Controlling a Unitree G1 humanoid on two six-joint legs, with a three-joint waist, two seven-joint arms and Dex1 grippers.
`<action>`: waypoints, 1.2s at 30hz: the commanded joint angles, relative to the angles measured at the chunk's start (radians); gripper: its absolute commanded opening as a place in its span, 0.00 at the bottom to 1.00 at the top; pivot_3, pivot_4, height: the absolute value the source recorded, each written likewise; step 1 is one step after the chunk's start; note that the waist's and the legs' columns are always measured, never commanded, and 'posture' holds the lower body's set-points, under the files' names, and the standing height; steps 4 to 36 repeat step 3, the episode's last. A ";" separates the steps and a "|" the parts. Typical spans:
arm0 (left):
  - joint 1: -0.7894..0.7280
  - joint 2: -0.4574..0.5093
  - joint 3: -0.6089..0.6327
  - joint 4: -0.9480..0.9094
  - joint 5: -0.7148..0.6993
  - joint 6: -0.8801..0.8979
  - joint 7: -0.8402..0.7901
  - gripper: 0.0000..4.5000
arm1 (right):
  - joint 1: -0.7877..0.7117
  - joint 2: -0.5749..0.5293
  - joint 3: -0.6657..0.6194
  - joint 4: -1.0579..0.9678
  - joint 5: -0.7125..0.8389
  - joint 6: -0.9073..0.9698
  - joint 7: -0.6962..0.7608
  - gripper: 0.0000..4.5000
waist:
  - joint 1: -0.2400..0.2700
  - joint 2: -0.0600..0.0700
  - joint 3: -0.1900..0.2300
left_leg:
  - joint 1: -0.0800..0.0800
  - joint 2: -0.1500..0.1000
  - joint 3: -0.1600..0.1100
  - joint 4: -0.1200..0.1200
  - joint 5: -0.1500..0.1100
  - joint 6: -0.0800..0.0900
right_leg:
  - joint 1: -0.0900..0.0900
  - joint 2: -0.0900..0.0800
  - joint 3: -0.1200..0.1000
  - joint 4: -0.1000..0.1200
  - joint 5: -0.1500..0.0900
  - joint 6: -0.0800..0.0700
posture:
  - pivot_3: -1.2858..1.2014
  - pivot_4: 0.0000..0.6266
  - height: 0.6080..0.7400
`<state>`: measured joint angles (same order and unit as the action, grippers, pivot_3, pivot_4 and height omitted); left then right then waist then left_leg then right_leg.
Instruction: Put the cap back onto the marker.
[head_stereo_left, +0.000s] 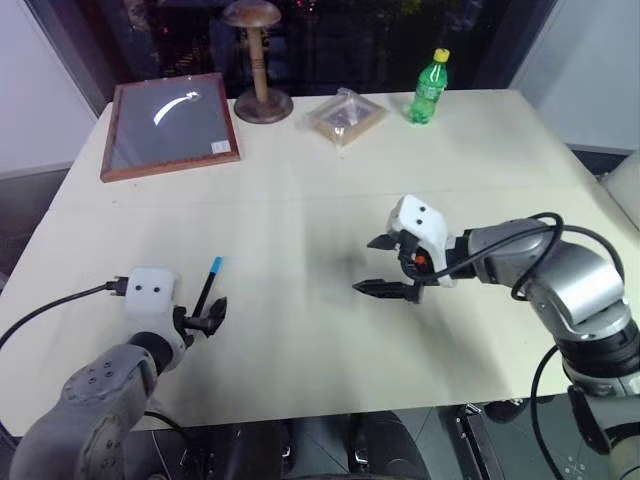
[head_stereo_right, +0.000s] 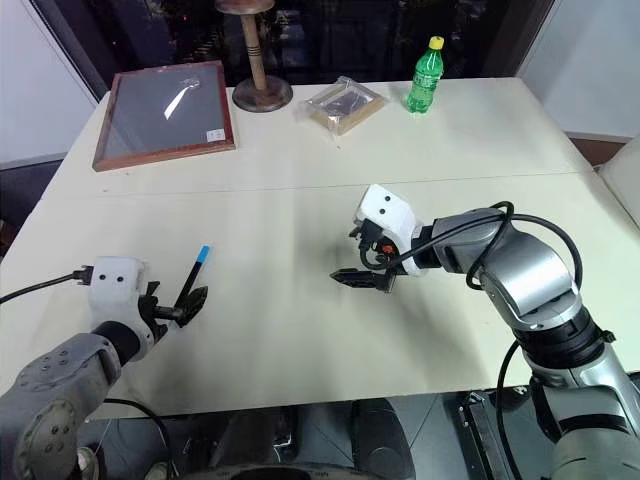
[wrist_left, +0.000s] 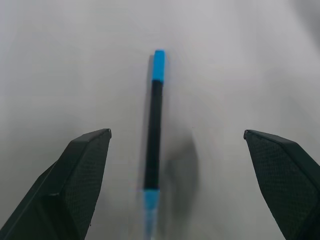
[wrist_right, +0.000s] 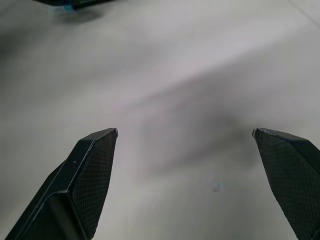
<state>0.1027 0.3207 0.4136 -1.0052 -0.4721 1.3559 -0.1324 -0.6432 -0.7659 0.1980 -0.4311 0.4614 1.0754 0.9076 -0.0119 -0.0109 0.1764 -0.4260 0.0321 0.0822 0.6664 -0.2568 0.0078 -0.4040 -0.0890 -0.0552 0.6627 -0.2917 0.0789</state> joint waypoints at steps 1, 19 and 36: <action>0.064 0.068 0.062 -0.042 -0.163 -0.122 0.110 0.99 | -0.021 0.004 -0.027 0.010 0.031 -0.047 0.032 1.00 | 0.000 0.000 0.000 | 0.000 0.000 0.000 0.000 0.000 0.000 | 0.000 0.000 0.000 0.000 0.000 0.000 | 0.52 0.24 1.00; 0.113 0.113 0.082 -0.042 -0.269 -0.193 0.200 0.99 | -0.021 0.015 -0.032 0.016 0.045 -0.053 0.035 1.00 | 0.000 0.000 0.000 | 0.000 0.000 0.000 0.000 0.000 0.000 | 0.000 -0.001 0.000 -0.001 0.000 0.000 | 0.52 0.24 1.00; 0.113 0.113 0.082 -0.042 -0.269 -0.193 0.200 0.99 | -0.021 0.015 -0.032 0.016 0.045 -0.053 0.035 1.00 | 0.000 0.000 0.000 | 0.000 0.000 0.000 0.000 0.000 0.000 | 0.000 -0.001 0.000 -0.001 0.000 0.000 | 0.52 0.24 1.00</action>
